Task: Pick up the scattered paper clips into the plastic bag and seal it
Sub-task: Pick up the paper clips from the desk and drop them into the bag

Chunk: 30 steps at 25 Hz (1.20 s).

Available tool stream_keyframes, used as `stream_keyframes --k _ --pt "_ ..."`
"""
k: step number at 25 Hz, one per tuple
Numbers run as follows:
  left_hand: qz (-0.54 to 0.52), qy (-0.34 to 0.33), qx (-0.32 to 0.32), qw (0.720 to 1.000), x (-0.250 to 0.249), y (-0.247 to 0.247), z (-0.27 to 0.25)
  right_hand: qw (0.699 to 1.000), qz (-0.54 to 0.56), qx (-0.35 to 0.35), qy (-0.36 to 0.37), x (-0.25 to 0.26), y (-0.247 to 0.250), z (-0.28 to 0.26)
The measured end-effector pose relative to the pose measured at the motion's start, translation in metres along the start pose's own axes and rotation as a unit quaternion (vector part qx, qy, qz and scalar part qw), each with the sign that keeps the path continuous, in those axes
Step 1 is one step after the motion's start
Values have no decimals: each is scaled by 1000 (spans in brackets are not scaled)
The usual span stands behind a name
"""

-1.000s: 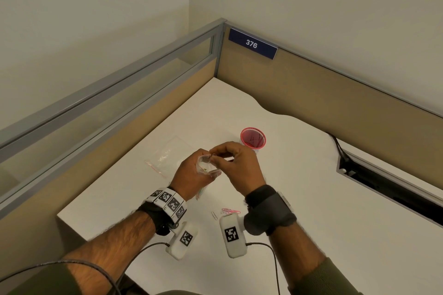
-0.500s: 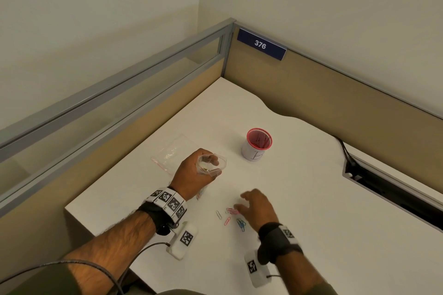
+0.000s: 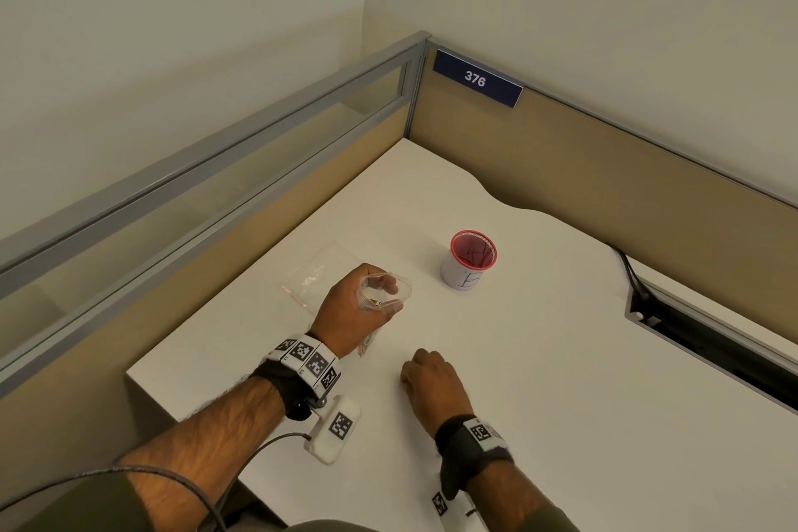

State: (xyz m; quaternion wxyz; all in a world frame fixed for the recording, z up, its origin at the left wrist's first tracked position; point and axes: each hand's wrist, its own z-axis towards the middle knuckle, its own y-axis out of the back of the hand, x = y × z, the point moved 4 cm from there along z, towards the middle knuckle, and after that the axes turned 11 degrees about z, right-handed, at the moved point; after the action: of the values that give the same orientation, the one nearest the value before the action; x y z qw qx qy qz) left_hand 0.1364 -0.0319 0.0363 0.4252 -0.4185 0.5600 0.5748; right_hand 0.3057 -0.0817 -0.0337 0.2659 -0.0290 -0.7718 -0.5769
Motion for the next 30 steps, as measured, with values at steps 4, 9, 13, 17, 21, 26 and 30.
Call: stream_keyframes --k 4,9,13,17,21,26,30 --pt "-1 -4 -12 1000 1 7 0 999 18 13 -34 -33 17 -9" --pt "3 -1 -5 1000 2 2 -1 996 32 81 -25 -42 19 -31" --pt "5 -5 -3 1000 1 -2 0 999 19 31 -24 -33 12 -31" --pt "3 -8 -2 1000 -3 -1 1 998 13 -5 -54 -26 10 -24" --pt "2 -8 -2 1000 -4 1 1 996 28 -7 -86 -29 12 -15" --pt "5 -10 -2 1000 -8 0 1 983 116 -31 -136 -41 38 -9" --pt "12 -1 2 1000 -5 -2 2 958 241 -130 -89 -19 97 -7"
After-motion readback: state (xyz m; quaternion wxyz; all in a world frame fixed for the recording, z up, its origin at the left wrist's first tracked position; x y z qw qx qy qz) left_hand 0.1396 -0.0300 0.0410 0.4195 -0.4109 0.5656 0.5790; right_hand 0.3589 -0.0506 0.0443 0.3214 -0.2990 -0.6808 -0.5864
